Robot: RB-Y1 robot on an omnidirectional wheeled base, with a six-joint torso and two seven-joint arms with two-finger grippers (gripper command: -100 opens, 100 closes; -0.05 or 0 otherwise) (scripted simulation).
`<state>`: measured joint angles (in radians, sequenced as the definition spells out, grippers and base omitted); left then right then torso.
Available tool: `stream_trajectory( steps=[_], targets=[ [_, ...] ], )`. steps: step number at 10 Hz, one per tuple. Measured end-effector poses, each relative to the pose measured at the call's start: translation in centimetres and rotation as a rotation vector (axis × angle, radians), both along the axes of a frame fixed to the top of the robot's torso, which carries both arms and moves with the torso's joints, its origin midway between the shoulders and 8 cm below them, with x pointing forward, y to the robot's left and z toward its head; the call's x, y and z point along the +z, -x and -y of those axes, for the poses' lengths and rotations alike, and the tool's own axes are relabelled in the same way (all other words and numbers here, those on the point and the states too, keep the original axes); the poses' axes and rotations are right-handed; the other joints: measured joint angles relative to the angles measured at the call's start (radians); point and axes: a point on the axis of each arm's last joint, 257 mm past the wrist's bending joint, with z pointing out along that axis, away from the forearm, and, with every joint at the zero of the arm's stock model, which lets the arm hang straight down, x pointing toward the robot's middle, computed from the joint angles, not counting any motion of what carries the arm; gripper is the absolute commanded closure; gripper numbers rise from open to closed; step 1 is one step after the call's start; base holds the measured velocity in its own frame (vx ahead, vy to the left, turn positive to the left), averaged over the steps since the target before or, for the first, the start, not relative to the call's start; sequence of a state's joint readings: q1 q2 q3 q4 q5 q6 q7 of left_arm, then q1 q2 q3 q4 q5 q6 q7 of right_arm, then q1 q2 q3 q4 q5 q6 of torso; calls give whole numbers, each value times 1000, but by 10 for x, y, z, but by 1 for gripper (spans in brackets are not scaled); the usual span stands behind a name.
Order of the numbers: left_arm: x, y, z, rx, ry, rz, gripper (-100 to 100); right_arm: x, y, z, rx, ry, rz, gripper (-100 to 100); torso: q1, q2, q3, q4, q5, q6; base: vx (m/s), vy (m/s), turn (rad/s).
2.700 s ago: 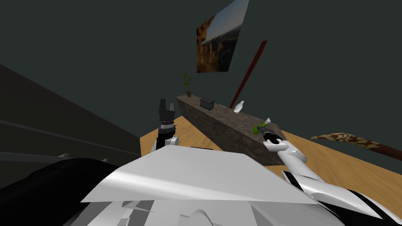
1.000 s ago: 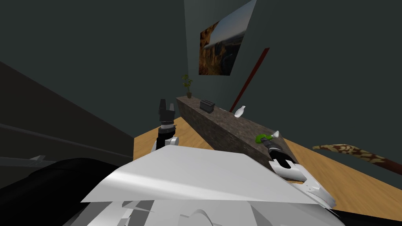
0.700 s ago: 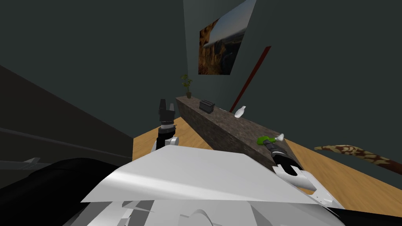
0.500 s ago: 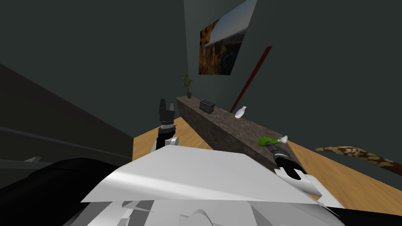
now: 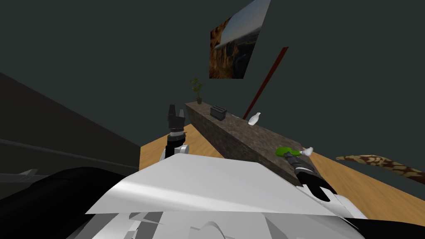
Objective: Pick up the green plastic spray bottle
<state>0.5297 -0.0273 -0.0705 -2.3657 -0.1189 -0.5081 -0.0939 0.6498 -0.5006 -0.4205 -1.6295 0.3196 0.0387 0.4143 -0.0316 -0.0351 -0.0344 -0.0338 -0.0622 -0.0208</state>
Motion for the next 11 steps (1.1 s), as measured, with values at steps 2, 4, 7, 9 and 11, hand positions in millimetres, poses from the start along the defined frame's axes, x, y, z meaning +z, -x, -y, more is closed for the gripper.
stream_trajectory(
  steps=[2, 4, 7, 9, 11],
  targets=[
    [0, 0, 0, 0, 0, 0, 0, 8, 23, 4, -51, 6, 3, 100, -4, -5, -3, -1, -1, 1, 74, -53, 3],
    [0, 0, 0, 0, 0, 0, 0, 19, 36, -2, -43, 23, -5, 100, -2, -1, -1, -1, 0, 0, 8, -10, -2],
    [0, 0, 0, 0, 0, 0, 0, 38, 60, 1, -81, 46, -1, 100, -3, -6, -4, -2, 1, 0, 81, -41, 29],
    [0, 0, 0, 0, 0, 0, 0, 49, 72, -4, -75, 63, -15, 100, -1, -1, -1, -1, 1, 0, -8, -8, -5],
    [0, 0, 0, 0, 0, 0, 0, 57, 70, -11, -60, 72, -10, 0, 1, 0, -1, -1, 1, -1, -3, 1, 1]
  ],
)
